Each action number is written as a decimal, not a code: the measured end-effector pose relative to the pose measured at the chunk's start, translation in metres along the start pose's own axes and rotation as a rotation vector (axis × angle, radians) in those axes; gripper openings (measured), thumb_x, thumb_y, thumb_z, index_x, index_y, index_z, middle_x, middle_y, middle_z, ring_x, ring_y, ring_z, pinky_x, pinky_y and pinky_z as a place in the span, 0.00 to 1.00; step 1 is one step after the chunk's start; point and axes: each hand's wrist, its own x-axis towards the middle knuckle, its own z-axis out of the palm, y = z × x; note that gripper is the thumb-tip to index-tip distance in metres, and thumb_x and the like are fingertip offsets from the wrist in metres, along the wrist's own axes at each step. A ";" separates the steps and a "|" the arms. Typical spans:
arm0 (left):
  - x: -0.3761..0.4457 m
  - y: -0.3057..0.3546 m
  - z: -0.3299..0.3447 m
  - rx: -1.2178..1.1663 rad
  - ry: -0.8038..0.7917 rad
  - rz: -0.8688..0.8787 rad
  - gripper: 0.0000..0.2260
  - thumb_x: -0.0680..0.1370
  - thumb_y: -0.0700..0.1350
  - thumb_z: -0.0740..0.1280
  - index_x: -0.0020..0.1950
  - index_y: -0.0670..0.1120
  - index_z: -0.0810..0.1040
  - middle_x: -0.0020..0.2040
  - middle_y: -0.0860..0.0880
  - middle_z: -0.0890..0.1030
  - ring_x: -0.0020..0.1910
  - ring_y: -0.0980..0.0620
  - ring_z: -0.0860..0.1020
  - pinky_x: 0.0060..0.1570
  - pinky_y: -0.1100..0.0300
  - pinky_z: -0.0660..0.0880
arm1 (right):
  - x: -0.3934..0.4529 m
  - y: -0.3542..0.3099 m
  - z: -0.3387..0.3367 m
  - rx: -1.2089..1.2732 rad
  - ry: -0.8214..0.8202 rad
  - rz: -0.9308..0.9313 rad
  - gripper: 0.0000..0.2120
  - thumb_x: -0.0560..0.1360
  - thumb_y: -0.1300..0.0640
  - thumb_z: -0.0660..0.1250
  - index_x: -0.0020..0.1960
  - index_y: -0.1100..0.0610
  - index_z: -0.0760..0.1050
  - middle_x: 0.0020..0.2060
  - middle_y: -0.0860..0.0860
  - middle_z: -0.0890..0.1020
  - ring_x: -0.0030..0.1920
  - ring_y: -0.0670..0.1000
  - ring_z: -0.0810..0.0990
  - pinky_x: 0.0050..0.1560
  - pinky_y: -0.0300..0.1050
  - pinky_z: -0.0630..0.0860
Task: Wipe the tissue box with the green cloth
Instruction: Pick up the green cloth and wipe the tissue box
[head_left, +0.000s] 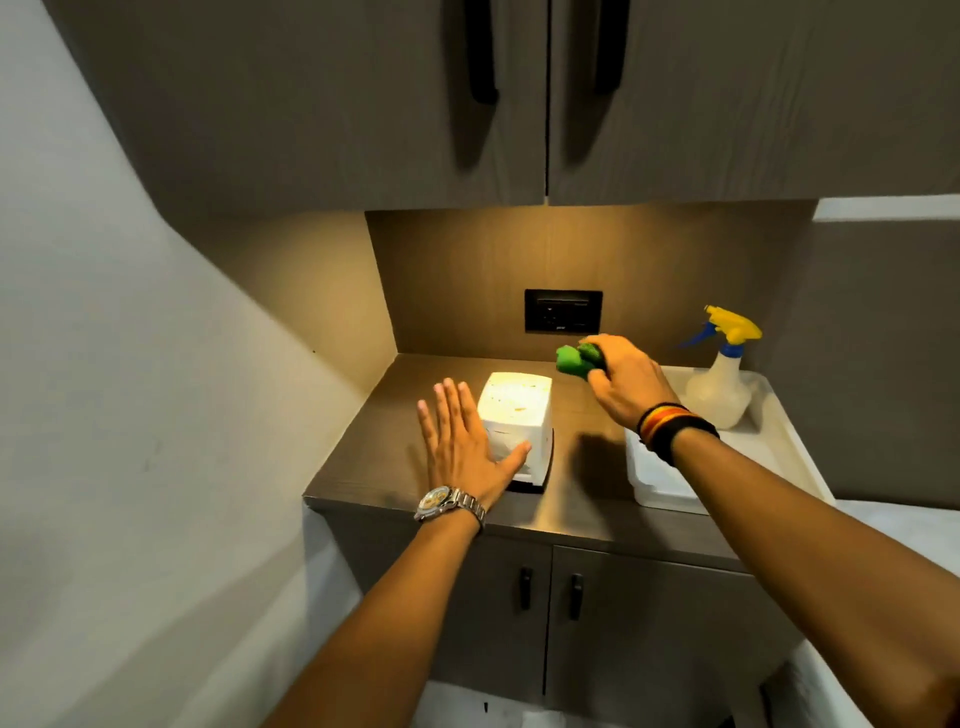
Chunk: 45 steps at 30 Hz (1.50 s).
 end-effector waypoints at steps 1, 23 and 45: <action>-0.001 -0.007 0.005 -0.013 -0.064 -0.045 0.58 0.66 0.79 0.43 0.82 0.38 0.39 0.82 0.36 0.39 0.81 0.39 0.35 0.75 0.41 0.27 | 0.003 -0.015 0.004 0.011 0.000 -0.093 0.21 0.75 0.61 0.62 0.68 0.53 0.70 0.65 0.56 0.77 0.62 0.59 0.77 0.64 0.52 0.72; -0.023 0.013 0.038 -0.361 0.011 -0.114 0.45 0.78 0.67 0.64 0.83 0.40 0.53 0.83 0.38 0.46 0.83 0.41 0.42 0.77 0.45 0.34 | -0.012 -0.074 0.045 -0.398 -0.498 -0.149 0.42 0.71 0.32 0.62 0.76 0.54 0.57 0.71 0.56 0.67 0.70 0.58 0.68 0.71 0.65 0.62; 0.025 0.013 0.059 -0.882 -0.051 -0.116 0.57 0.64 0.53 0.84 0.83 0.47 0.52 0.75 0.42 0.68 0.68 0.41 0.75 0.57 0.48 0.80 | -0.015 -0.020 0.052 -0.393 -0.452 -0.293 0.39 0.75 0.41 0.65 0.78 0.43 0.47 0.79 0.48 0.50 0.79 0.53 0.49 0.77 0.63 0.49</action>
